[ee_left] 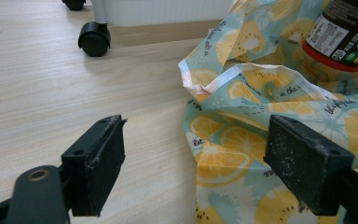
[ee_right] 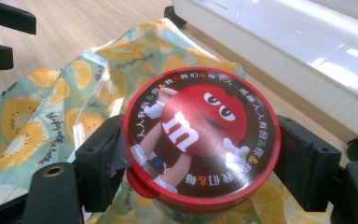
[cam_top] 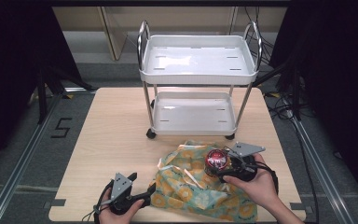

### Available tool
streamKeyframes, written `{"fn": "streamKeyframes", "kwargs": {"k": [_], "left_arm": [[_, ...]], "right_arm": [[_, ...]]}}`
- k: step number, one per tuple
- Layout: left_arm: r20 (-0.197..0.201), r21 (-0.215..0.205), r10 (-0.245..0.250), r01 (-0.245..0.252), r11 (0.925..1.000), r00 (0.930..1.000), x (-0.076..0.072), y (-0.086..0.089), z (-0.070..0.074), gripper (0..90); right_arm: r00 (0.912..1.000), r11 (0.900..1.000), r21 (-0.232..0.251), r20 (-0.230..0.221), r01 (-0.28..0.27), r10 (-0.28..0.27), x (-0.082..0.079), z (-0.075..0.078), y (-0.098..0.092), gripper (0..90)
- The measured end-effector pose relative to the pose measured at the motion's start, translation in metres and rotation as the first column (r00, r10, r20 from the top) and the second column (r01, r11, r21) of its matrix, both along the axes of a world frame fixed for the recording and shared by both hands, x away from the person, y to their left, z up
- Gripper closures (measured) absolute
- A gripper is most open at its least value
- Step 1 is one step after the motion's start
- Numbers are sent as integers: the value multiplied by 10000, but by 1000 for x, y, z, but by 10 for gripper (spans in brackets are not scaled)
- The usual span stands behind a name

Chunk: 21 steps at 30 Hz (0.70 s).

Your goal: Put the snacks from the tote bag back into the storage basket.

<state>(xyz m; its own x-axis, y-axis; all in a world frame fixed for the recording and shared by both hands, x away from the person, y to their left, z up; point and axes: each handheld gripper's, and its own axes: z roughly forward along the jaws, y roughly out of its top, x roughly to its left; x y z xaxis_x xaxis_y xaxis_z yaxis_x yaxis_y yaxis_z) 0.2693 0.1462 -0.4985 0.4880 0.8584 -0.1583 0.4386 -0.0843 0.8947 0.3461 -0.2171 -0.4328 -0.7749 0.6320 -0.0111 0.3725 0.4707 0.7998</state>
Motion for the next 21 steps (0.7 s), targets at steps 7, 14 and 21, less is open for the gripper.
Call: {"fn": "streamKeyframes", "kwargs": {"k": [7, 14, 21], "left_arm": [[-31, 19, 100, -100, 9999, 9999, -1, 0, 0, 197], [-16, 9, 105, -105, 9999, 9999, -1, 0, 0, 197], [-5, -18, 48, -48, 10000, 10000, 0, 0, 0, 196]], "right_arm": [[9996, 9996, 141, -77, 262, -261, 0, 5, -1, 262], [9996, 9996, 119, 174, 241, -243, 2, 12, -4, 262], [9993, 9997, 37, 302, 230, -231, 6, 16, -7, 262]]}}
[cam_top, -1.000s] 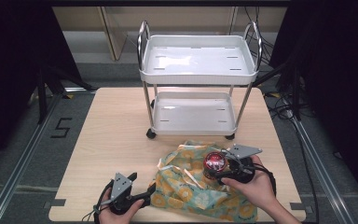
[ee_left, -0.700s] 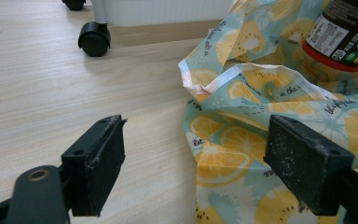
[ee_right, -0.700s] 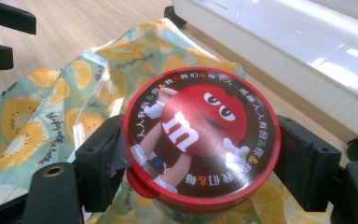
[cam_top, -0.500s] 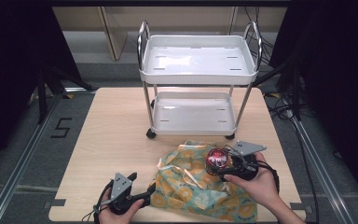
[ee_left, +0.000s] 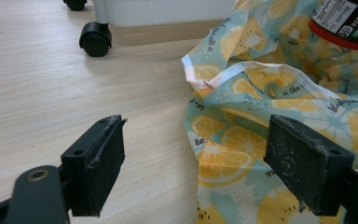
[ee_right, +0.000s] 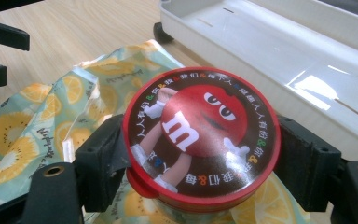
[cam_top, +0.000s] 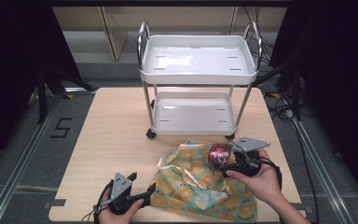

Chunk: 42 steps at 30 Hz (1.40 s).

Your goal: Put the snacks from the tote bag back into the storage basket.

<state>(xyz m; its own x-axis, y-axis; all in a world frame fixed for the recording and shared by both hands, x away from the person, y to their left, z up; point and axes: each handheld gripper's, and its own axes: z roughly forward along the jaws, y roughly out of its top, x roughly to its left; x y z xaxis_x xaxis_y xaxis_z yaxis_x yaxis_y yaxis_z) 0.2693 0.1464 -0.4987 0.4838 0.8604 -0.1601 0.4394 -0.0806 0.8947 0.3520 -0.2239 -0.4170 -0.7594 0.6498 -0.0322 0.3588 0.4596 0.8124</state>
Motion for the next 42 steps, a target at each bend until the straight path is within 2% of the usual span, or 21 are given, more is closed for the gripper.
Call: {"fn": "streamKeyframes", "kwargs": {"k": [7, 8, 9, 10, 16, 17, 18, 19, 21, 23, 26, 28, 29, 30, 31, 32, 34, 36, 37, 38, 42], "left_arm": [[1, 15, -26, 26, 10000, 10000, 0, 0, 0, 195], [-2, 12, -27, 27, 10000, 10000, 0, 0, 0, 195], [-45, 16, 6, -6, 10000, 10000, 0, 0, 0, 195], [-59, 33, 16, -16, 10000, 10000, 0, 0, 0, 195], [-50, 34, 7, -7, 10000, 10000, 0, 0, 0, 195], [-50, 44, 44, -43, 10000, 10000, 0, 0, 0, 195], [-50, 44, 44, -43, 10000, 10000, 0, 0, 0, 195], [-50, 55, 39, -39, 10000, 10000, 0, 0, 0, 195], [-50, 66, 37, -36, 10000, 10000, 0, 0, 0, 195], [-51, 69, 28, -28, 10000, 10000, 0, 0, 0, 194], [-55, 26, 23, -23, 10000, 10000, 0, 0, 0, 194], [-41, 37, 7, -7, 10000, 10000, 0, 0, 0, 194], [-44, 48, 50, -50, 10000, 10000, 0, 0, 0, 194], [-42, 61, 41, -40, 10000, 10000, 0, 0, 0, 194], [-43, 54, 41, -41, 10000, 10000, 0, 0, 0, 194], [-49, 54, 43, -43, 10000, 10000, 0, 0, 0, 194], [-47, 46, 46, -45, 10000, 10000, 0, -1, 0, 194], [-58, 70, 32, -32, 10000, 10000, 0, 0, 0, 194], [-60, 71, 31, -30, 10000, 10000, 0, 0, 0, 194], [-56, 63, 25, -24, 10000, 10000, 0, -1, 0, 194], [-47, 44, 42, -42, 10000, 10000, 0, -1, 0, 194]], "right_arm": [[9999, 10000, -5, 83, -86, 86, 2, 5, 0, 262], [9998, 10000, 42, 180, 68, -68, 2, 5, 0, 262], [9999, 9998, 101, -18, 143, -143, 1, 8, 0, 262], [9999, 9998, 101, -18, 143, -143, 1, 8, 0, 262], [9995, 10000, 76, 304, 7, -9, 5, 12, -1, 262], [9997, 9996, 172, 126, 228, -230, 3, 13, 0, 262], [9997, 9996, 172, 126, 228, -230, 3, 13, 0, 262], [9994, 9999, 60, 343, 107, -109, 5, 14, -2, 262], [9993, 9999, 88, 377, 62, -66, 5, 15, -2, 262], [9996, 9997, 151, 202, 179, -182, 4, 17, -1, 262], [9996, 9996, 177, 174, 236, -239, 5, 19, -1, 262], [9992, 9998, 118, 344, 189, -193, 6, 20, -2, 262], [9994, 9994, 203, 226, 267, -271, 5, 20, -2, 262], [9993, 9999, 125, 357, 108, -112, 7, 21, -2, 262], [9995, 9995, 184, 186, 264, -268, 5, 23, -2, 262], [9989, 9998, 100, 436, 181, -185, 8, 25, -3, 262], [9980, 9998, 102, 607, 141, -147, 8, 26, -3, 262], [9986, 9990, 259, 382, 359, -369, 7, 29, -3, 262], [9986, 9990, 259, 382, 359, -369, 7, 29, -3, 262], [9977, 9994, 152, 596, 311, -320, 9, 31, -4, 262], [9980, 9995, 174, 559, 272, -281, 10, 32, -4, 262]]}}
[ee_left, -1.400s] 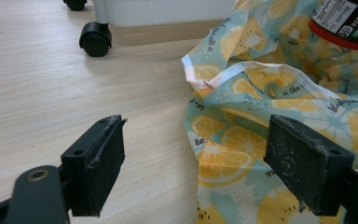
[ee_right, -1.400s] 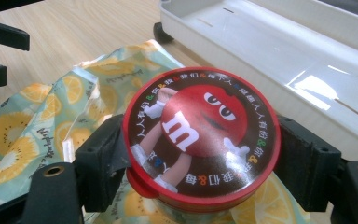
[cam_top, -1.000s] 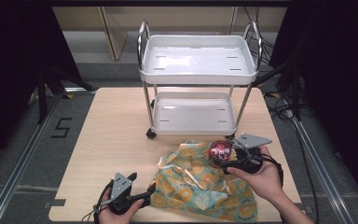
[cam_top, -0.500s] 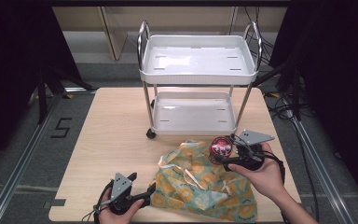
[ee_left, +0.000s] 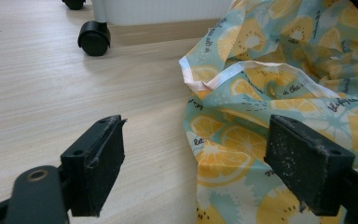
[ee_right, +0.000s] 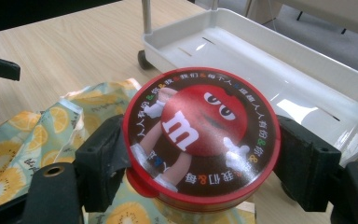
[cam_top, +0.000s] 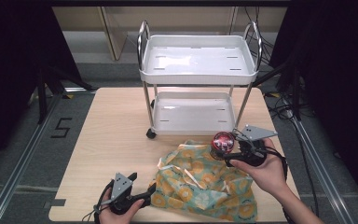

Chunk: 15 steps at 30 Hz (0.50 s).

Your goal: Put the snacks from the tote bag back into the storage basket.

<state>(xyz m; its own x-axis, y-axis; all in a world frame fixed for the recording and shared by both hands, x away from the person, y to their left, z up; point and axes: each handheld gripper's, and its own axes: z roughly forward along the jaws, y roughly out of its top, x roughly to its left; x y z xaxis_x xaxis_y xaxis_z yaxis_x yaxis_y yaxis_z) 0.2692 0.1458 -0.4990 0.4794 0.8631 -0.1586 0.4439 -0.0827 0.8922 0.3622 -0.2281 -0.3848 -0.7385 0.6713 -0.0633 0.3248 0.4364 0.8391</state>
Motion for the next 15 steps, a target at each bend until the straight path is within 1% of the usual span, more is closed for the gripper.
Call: {"fn": "streamKeyframes", "kwargs": {"k": [2, 4, 5, 6, 7, 10, 11, 12, 15], "left_arm": [[8, -11, 3, -3, 10000, 10000, 0, 0, 0, 194], [-1, 2, -3, 3, 10000, 10000, 0, 0, 0, 194], [13, -64, 13, -13, 10000, 10000, 0, 0, 0, 194], [-10, 30, -25, 25, 10000, 10000, 0, 0, 0, 194], [-9, 28, -20, 20, 10000, 10000, 0, 0, 0, 194], [5, -6, -12, 12, 10000, 10000, 0, 0, 0, 194], [5, -76, 19, -19, 10000, 10000, 0, 0, 0, 194], [8, -79, 35, -35, 10000, 10000, 0, 0, 0, 194], [24, -33, -59, 59, 10000, 10000, 1, 1, 0, 194]], "right_arm": [[9999, 9999, 98, -44, 119, -118, 0, 1, 1, 262], [10000, 10000, 3, -34, 63, -63, 1, 2, -1, 262], [9999, 9999, 36, 35, 103, -103, 2, 3, -1, 262], [9999, 9999, 33, 41, 119, -119, 2, 3, -1, 262], [9998, 9997, 122, -67, 192, -191, 2, 3, -1, 262], [10000, 10000, -24, 51, 51, -51, 5, 4, -2, 262], [9999, 10000, 23, -94, 58, -58, 5, 4, -2, 262], [9998, 9998, 76, 22, 202, -202, 5, 4, -2, 262], [9998, 9998, 54, -61, 199, -198, 6, 5, -2, 262]]}}
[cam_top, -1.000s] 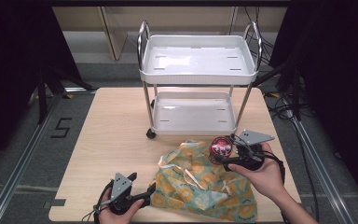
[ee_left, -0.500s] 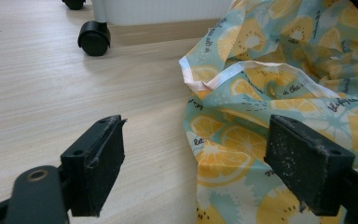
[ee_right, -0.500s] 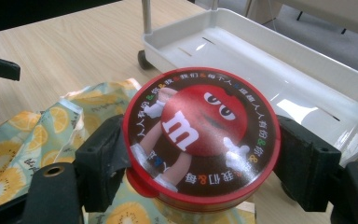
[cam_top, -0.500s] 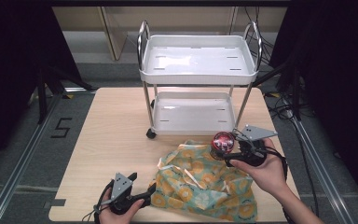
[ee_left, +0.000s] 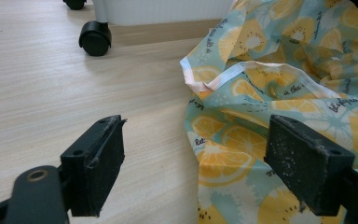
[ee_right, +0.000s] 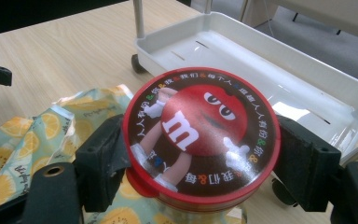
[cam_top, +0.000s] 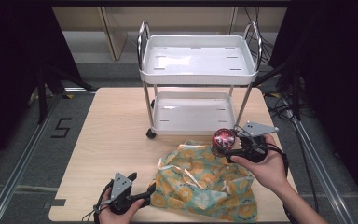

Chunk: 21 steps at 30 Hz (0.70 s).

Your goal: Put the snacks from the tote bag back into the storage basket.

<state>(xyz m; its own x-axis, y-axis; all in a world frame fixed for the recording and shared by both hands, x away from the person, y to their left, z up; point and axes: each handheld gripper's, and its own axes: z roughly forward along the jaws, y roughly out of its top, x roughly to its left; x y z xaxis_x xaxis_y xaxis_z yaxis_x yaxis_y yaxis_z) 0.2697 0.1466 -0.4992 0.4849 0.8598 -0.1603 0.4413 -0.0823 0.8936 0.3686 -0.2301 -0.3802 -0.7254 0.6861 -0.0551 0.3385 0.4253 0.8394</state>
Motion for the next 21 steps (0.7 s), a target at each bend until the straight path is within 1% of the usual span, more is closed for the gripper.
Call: {"fn": "streamKeyframes", "kwargs": {"k": [2, 3, 4, 5, 6, 7, 8, 9, 10, 11, 15, 16, 17, 18, 19, 20, 21], "left_arm": [[23, -45, 5, -4, 10000, 10000, 0, 0, 0, 194], [46, -157, 32, -31, 9999, 10000, 0, -1, 0, 194], [17, -118, 49, -49, 9999, 10000, 0, -1, 0, 194], [27, -116, 44, -44, 9999, 10000, 0, -1, 0, 193], [21, -112, 36, -36, 9999, 10000, 0, 0, 0, 193], [5, -7, 13, -13, 10000, 10000, 0, 0, 0, 193], [-1, -1, 16, -16, 10000, 10000, 0, 0, 0, 194], [17, -88, 36, -36, 10000, 10000, 0, 0, 0, 194], [30, -117, 40, -40, 9999, 10000, 0, 0, 0, 194], [6, -1, 20, -20, 10000, 10000, 0, 0, 0, 194], [2, -9, 19, -19, 10000, 10000, 0, 1, 0, 194], [7, 2, 12, -12, 10000, 10000, 0, 1, 0, 193], [14, -8, 21, -21, 10000, 10000, 0, 0, 0, 194], [3, 19, 5, -5, 10000, 10000, 0, 1, 0, 194], [3, 19, 5, -5, 10000, 10000, 0, 1, 0, 194], [9, -16, 22, -22, 10000, 10000, 0, 0, 0, 194], [16, -8, 22, -22, 10000, 10000, 0, 1, 0, 194]], "right_arm": [[10000, 10000, -69, 66, -18, 19, 2, 0, -2, 262], [10000, 10000, -3, 7, 58, -58, 3, 0, -1, 262], [10000, 10000, -23, 12, 38, -38, 4, 1, -2, 262], [9999, 9999, 60, -92, 84, -83, 4, 0, -1, 262], [9999, 10000, -91, 142, -25, 26, 7, 1, -4, 262], [9999, 10000, -91, 142, -25, 26, 7, 1, -4, 262], [9999, 10000, -17, 58, 98, -97, 6, 2, -4, 262], [9998, 9998, 41, 56, 188, -188, 7, 1, -4, 262], [9999, 9999, -83, 81, 81, -80, 8, 2, -5, 262], [9999, 9999, -51, 78, 139, -139, 8, 2, -5, 262], [9997, 9998, -10, 91, 221, -221, 11, 2, -6, 262], [9996, 9996, 66, 26, 265, -265, 10, 1, -6, 262], [9997, 9997, 38, -62, 257, -257, 11, 2, -6, 262], [9996, 9997, -29, 137, 255, -254, 13, 2, -7, 262], [9996, 9997, -29, 137, 255, -254, 13, 2, -7, 262], [9994, 9997, -29, 266, 241, -241, 14, 1, -7, 262], [9995, 9996, 59, 145, 262, -263, 14, 2, -6, 262]]}}
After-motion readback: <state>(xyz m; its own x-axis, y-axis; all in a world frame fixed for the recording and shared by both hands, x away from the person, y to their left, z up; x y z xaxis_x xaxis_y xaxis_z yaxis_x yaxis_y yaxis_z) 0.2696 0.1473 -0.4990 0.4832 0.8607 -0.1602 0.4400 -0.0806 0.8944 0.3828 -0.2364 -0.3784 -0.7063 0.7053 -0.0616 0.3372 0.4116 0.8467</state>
